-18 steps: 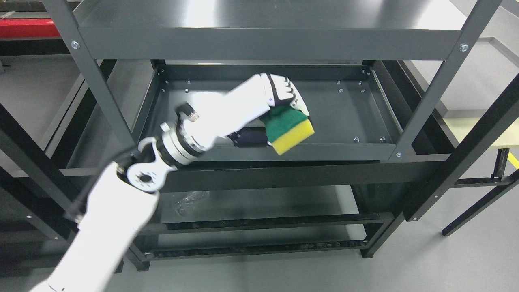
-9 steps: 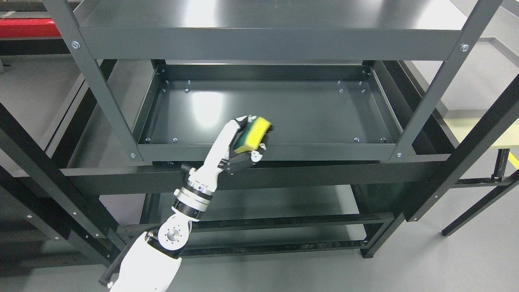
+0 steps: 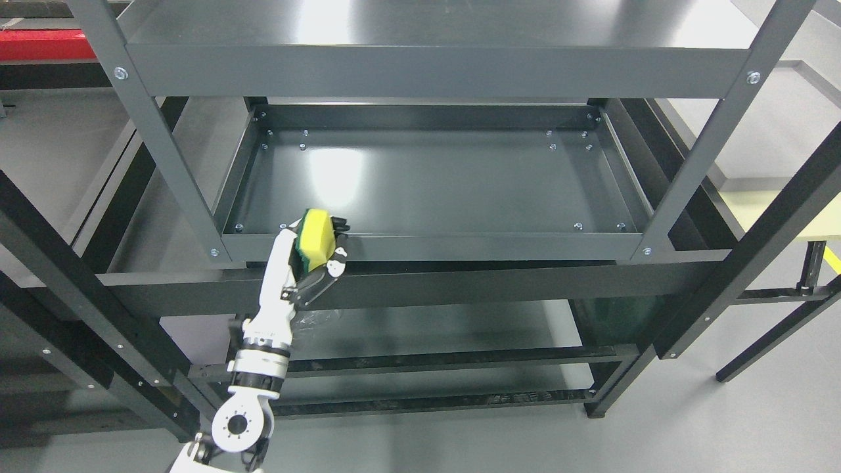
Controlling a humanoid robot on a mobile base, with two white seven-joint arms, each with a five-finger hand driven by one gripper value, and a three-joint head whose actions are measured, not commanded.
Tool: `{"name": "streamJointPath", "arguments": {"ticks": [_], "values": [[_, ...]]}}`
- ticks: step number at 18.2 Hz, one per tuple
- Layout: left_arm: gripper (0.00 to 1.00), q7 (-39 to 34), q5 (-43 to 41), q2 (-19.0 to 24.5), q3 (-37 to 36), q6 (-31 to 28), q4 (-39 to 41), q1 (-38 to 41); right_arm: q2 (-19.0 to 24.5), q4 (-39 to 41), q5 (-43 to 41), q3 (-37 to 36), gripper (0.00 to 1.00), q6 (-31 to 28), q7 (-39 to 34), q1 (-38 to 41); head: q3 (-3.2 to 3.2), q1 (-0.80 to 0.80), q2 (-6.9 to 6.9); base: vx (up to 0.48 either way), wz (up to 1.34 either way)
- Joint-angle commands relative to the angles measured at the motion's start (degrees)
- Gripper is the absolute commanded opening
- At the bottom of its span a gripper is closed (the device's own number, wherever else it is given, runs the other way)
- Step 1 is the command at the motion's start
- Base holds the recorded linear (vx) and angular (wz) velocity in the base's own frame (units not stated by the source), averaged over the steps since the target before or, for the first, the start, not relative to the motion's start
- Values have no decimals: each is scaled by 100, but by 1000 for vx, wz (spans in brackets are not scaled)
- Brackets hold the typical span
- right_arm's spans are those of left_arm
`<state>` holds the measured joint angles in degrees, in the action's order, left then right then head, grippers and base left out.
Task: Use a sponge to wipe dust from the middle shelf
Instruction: 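Withdraw the left hand holding the sponge down out of the shelf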
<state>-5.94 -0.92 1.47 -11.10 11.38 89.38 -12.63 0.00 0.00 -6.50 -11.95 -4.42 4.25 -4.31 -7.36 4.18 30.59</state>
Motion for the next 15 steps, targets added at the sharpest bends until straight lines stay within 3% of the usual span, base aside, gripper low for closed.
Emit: {"name": "streamJointPath", "arguments": {"ticks": [1,4,15], "values": [[10,-3,242,-47,1100,320,1231,998,-100,100,0,8,100,2,-3,0,0,0,0,0,0],[10,14,242,-47,1110,575,1231,1245,-100,100,0,0,100,2,-3,0,0,0,0,0,0],[10,32,259,-47,934,585,1205,1290,-100,100,0,0,100,2,-3,0,0,0,0,0,0]]}}
